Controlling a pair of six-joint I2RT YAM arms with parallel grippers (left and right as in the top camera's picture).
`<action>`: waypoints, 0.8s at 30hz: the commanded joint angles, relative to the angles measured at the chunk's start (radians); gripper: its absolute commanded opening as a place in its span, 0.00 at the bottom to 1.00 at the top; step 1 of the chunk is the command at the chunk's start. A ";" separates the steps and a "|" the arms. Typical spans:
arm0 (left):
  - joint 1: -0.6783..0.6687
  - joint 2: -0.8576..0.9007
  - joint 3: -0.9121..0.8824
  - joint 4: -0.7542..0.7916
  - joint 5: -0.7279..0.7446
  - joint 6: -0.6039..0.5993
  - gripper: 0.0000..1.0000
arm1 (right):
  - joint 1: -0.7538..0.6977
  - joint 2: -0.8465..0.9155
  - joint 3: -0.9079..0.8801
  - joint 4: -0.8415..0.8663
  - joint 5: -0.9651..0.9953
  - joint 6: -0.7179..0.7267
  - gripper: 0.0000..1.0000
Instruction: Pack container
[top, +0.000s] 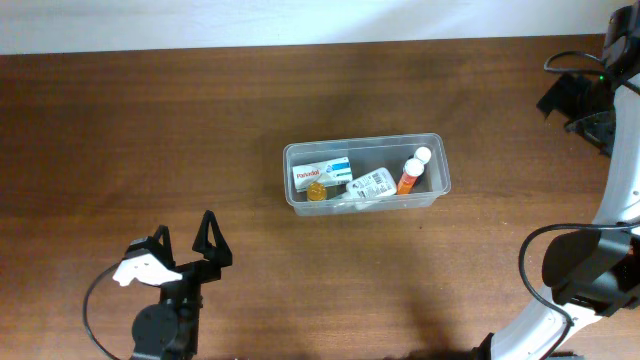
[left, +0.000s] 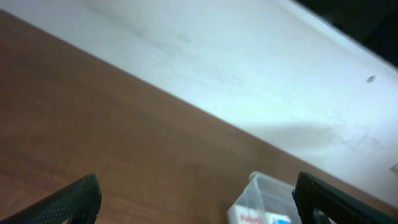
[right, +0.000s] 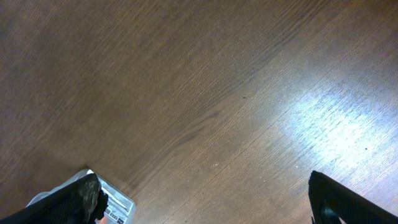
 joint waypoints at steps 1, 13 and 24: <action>0.005 -0.021 -0.051 0.040 0.011 -0.002 0.99 | -0.002 -0.016 0.010 0.002 0.012 0.004 0.99; 0.092 -0.078 -0.134 0.143 0.011 -0.002 0.99 | -0.002 -0.016 0.010 0.002 0.012 0.004 0.98; 0.200 -0.162 -0.137 -0.027 0.010 0.002 0.99 | -0.002 -0.017 0.010 0.002 0.012 0.004 0.98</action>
